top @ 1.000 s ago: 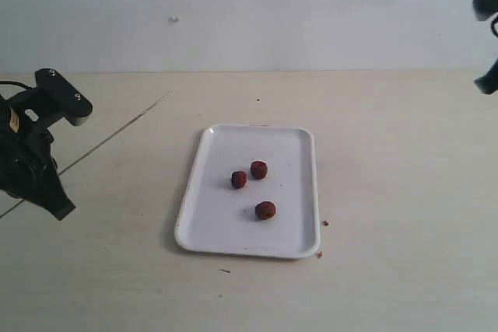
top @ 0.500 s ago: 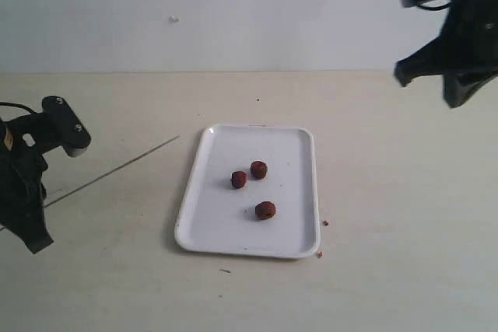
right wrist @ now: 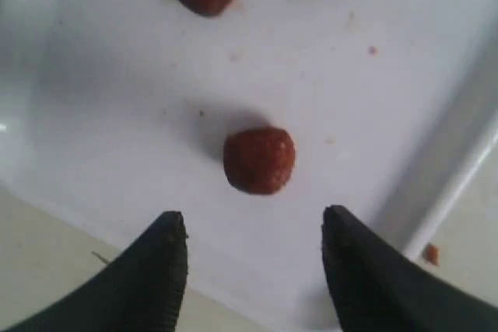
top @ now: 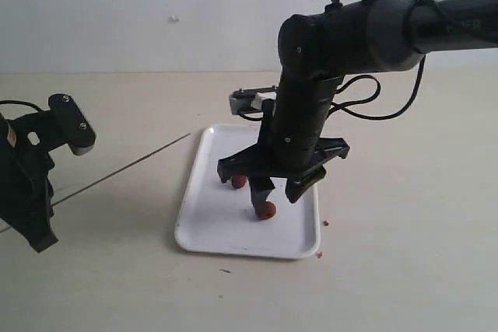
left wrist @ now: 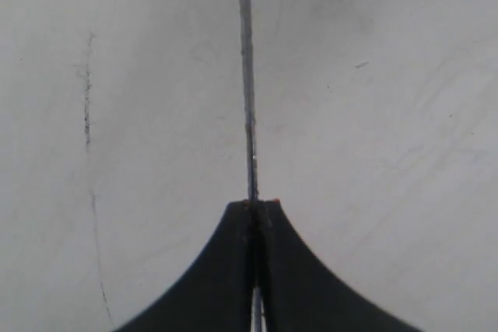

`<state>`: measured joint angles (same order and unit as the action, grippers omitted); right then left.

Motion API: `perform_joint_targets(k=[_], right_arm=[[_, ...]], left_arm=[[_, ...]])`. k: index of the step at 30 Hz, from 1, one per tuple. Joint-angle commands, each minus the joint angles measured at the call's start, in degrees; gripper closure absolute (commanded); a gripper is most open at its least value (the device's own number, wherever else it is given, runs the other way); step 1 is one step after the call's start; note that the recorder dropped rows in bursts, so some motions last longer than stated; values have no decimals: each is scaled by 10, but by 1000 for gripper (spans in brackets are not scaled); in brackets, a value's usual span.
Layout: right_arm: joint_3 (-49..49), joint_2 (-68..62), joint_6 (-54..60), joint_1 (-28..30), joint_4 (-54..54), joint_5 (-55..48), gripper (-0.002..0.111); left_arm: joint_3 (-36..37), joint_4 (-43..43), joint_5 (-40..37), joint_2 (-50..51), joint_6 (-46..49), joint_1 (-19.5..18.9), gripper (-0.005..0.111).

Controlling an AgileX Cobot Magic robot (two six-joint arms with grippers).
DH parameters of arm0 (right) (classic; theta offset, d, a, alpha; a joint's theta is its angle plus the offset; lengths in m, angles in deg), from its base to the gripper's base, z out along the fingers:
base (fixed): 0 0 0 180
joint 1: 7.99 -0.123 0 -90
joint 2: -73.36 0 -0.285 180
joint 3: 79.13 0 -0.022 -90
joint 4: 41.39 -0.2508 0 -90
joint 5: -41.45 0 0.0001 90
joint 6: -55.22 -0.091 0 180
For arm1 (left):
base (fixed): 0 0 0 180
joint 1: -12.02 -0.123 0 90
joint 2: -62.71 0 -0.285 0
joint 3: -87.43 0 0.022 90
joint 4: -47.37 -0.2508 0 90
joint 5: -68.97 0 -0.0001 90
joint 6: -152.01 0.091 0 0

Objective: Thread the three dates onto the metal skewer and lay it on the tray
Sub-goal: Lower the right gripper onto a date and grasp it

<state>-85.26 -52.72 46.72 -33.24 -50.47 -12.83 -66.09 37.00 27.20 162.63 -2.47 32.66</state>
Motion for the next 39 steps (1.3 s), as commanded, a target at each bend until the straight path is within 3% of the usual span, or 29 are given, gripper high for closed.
perform_joint_targets(k=[1,7,35,39], right_arm=[[-13,-4,14,-1,-5,21,54],[-86,-71,-40,-9,44,-57,54],[-86,-105,-112,-31,91,-17,55],[-86,-105,-112,-31,91,-17,62]], left_arm=[[2,9,9,-4,2,0,107],[2,9,12,-4,2,0,107],[2,9,23,-4,0,0,107],[2,9,24,-4,0,0,107]])
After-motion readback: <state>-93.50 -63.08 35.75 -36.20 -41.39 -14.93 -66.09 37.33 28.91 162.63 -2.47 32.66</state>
